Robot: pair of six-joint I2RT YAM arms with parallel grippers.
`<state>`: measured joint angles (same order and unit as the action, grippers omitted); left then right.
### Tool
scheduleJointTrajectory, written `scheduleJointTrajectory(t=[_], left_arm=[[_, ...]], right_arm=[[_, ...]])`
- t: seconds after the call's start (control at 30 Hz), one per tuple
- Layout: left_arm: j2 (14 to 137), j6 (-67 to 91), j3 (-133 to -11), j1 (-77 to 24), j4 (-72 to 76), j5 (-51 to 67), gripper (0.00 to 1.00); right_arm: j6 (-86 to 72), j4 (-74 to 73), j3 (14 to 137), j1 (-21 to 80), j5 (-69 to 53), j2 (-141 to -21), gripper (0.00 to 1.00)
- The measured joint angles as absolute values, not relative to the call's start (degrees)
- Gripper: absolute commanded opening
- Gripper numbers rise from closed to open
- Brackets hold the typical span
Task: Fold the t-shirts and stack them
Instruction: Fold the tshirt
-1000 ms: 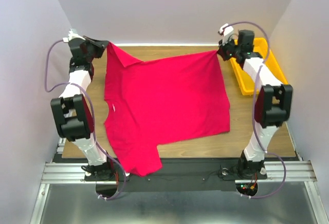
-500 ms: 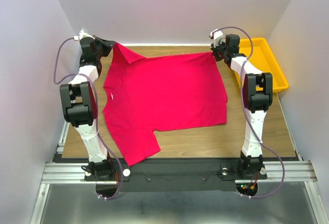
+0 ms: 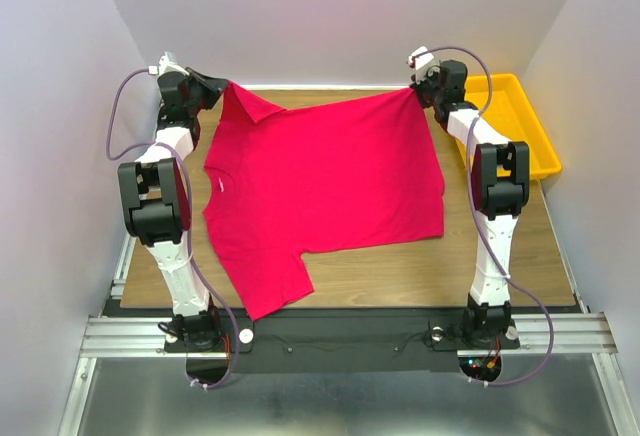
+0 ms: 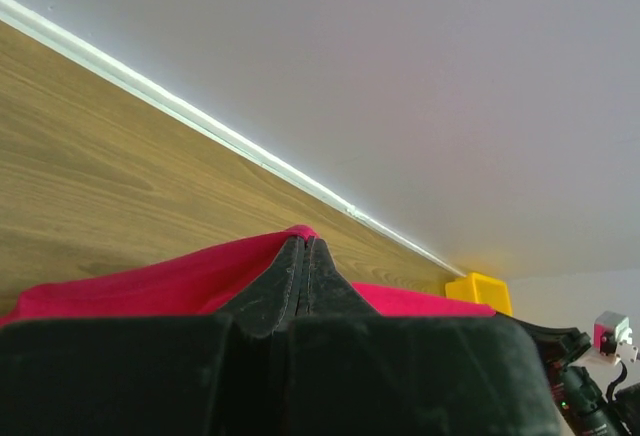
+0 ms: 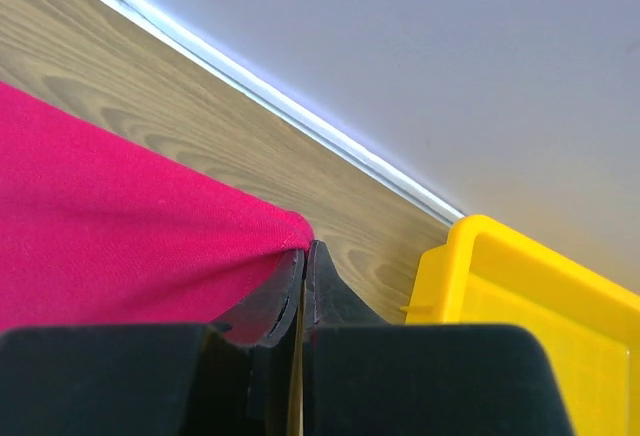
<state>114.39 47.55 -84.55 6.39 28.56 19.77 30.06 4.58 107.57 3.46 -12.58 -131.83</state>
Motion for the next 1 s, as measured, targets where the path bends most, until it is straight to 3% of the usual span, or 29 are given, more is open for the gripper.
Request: scheduleJointTrajectory(t=[0.6,1.0], left_arm=[[112.9,45.3,-81.1,6.4,30.7,22.2,0.0],[104.1,44.6,-72.6,7.4,32.9,24.4,0.0]], right_arm=[[34.1,6.2,103.5,3.5,-10.8,-131.8,0.02],[35.3,8.8,96.4,3.5,-10.8,-129.6,0.03]])
